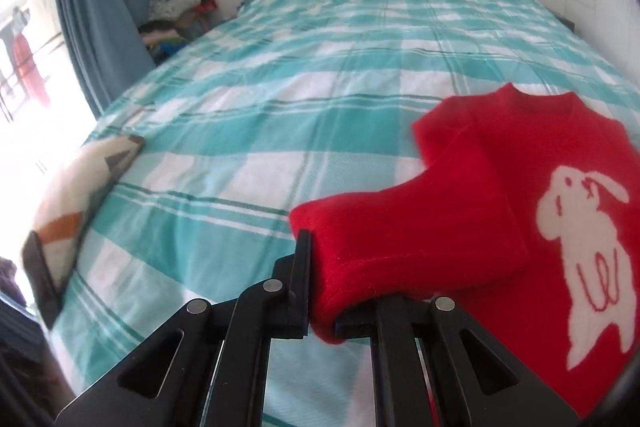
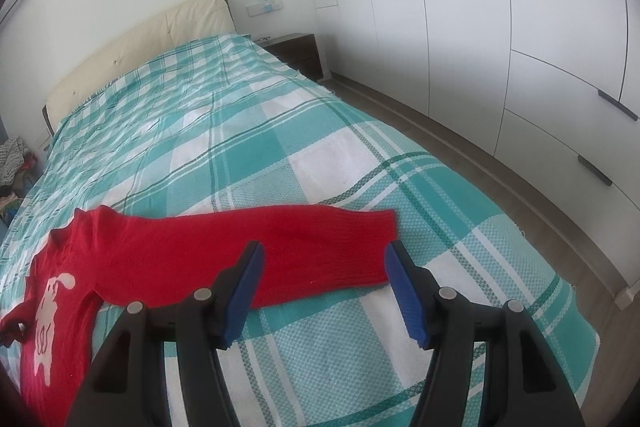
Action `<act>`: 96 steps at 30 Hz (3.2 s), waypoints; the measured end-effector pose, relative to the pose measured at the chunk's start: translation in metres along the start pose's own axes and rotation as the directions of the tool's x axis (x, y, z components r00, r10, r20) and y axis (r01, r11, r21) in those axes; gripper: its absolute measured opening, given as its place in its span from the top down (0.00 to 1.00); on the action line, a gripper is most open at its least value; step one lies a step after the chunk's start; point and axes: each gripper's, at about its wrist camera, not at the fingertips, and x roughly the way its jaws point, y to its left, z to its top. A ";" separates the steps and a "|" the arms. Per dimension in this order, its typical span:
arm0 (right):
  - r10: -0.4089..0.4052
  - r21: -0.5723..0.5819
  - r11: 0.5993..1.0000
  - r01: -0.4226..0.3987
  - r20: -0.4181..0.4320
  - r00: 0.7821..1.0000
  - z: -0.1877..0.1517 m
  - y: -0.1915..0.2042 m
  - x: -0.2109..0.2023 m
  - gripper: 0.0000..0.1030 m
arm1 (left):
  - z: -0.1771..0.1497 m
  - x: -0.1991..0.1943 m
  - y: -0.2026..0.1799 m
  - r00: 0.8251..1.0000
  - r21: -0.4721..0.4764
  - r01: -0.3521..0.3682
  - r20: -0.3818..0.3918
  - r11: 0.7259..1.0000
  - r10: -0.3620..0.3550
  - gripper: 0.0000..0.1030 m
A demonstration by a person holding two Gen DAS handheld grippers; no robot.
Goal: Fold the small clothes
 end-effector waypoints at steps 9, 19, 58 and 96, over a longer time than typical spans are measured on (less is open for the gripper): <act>0.020 -0.015 1.000 -0.020 -0.009 1.000 0.000 0.007 0.002 0.40 | -0.043 -0.027 -0.016 0.896 0.464 -0.373 0.405 0.803 0.183 0.03; 0.010 -0.003 1.000 -0.010 -0.027 1.000 -0.001 0.002 0.007 0.40 | -0.048 -0.061 0.009 0.967 0.431 0.074 0.190 0.899 -0.171 0.03; -0.021 -0.027 0.999 0.021 0.006 1.000 0.002 0.005 0.006 0.40 | -0.087 0.131 0.208 0.893 -0.393 -0.209 -0.451 0.896 0.010 0.96; 0.261 -0.405 0.885 -0.231 0.021 0.965 -0.078 0.115 -0.041 0.19 | -0.038 -0.010 -0.004 0.966 -0.267 0.251 0.003 0.930 -0.260 0.08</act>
